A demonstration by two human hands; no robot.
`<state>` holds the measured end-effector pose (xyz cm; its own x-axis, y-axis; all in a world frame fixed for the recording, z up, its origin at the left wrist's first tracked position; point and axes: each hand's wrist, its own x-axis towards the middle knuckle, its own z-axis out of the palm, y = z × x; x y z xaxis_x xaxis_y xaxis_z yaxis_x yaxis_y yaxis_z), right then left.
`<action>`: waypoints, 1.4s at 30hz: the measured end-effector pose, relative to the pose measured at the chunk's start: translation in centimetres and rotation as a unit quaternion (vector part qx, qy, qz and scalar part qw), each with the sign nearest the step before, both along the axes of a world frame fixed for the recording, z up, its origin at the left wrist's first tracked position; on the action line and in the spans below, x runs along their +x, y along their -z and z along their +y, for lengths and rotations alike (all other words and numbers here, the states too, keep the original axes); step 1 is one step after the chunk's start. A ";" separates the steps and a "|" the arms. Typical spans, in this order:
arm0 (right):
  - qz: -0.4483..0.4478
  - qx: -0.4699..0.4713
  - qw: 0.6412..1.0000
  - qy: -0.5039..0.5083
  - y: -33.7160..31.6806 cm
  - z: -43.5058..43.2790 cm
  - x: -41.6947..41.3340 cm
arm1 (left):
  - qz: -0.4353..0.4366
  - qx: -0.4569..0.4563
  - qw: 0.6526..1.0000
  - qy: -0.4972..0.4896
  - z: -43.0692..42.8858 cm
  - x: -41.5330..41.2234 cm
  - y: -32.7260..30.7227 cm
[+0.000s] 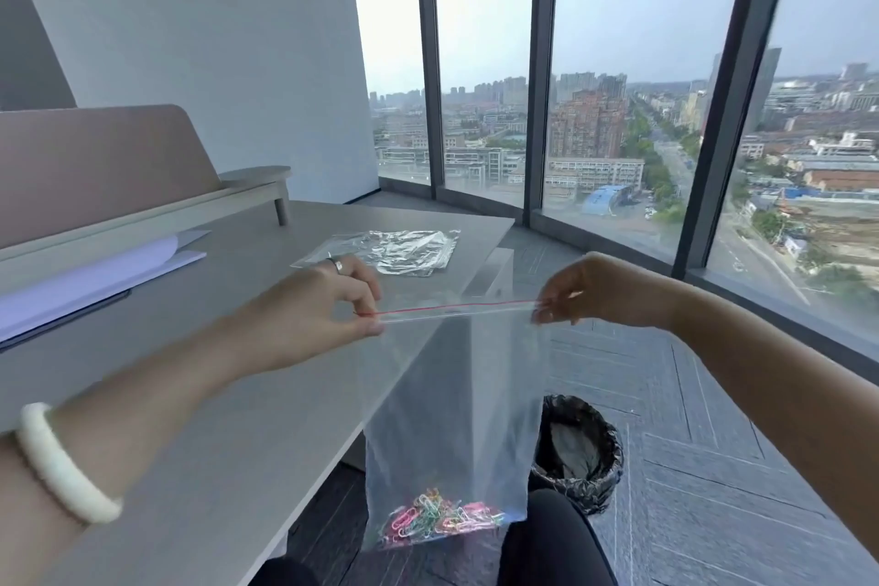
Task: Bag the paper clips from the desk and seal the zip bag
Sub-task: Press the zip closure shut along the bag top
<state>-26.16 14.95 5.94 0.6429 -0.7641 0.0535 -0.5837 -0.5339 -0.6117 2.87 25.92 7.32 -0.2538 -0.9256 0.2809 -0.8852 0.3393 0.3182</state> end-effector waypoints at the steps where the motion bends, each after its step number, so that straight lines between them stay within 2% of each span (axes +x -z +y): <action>1: -0.037 -0.019 0.999 -0.001 -1.2 0.1 0.5 | 0.023 0.006 1.000 -0.016 0.2 0.7 -1.1; 5: -0.165 -0.063 0.984 -0.009 -6.0 -0.4 3.1 | 0.132 -0.017 0.988 -0.074 0.7 3.2 -5.8; 9: -0.192 -0.082 0.978 -0.018 -10.6 -1.1 5.9 | 0.210 -0.079 0.972 -0.070 1.1 4.7 -9.9; 12: -0.206 -0.117 0.971 -0.024 -14.0 -0.9 8.3 | 0.198 -0.133 0.967 -0.089 1.5 6.8 -13.1; 18: -0.215 -0.093 0.970 -0.059 -17.7 -1.5 14.0 | 0.169 -0.179 0.952 -0.180 2.3 12.1 -16.9; 23: -0.218 -0.042 0.970 -0.101 -17.0 -3.1 20.1 | 0.121 -0.194 0.935 -0.270 3.6 15.5 -16.5; 29: -0.231 0.011 0.965 -0.122 -14.4 -4.8 26.8 | 0.096 -0.152 0.930 -0.322 4.1 19.4 -13.4; 32: -0.190 -0.034 0.974 -0.118 -13.6 -5.2 29.0 | 0.104 -0.124 0.929 -0.332 3.6 21.0 -12.0; 36: -0.064 -0.097 0.989 -0.090 -14.3 -5.6 30.8 | 0.123 -0.106 0.929 -0.333 3.0 22.2 -11.1; 38: -0.028 -0.193 0.977 -0.090 -14.8 -4.3 32.7 | 0.126 -0.101 0.931 -0.326 2.9 22.6 -11.1; 40: 0.005 -0.278 0.949 -0.148 -15.2 -2.0 35.3 | 0.131 -0.094 0.933 -0.321 2.9 22.9 -11.2; 42: 0.033 -0.302 0.931 -0.200 -15.1 0.1 37.8 | 0.142 -0.088 0.934 -0.316 3.0 23.1 -11.4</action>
<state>11.62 15.09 21.01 0.8865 -0.3059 0.3473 -0.2899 -0.9520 -0.0985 25.95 28.92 18.71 0.4362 -0.7977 0.4163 -0.8148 -0.1539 0.5589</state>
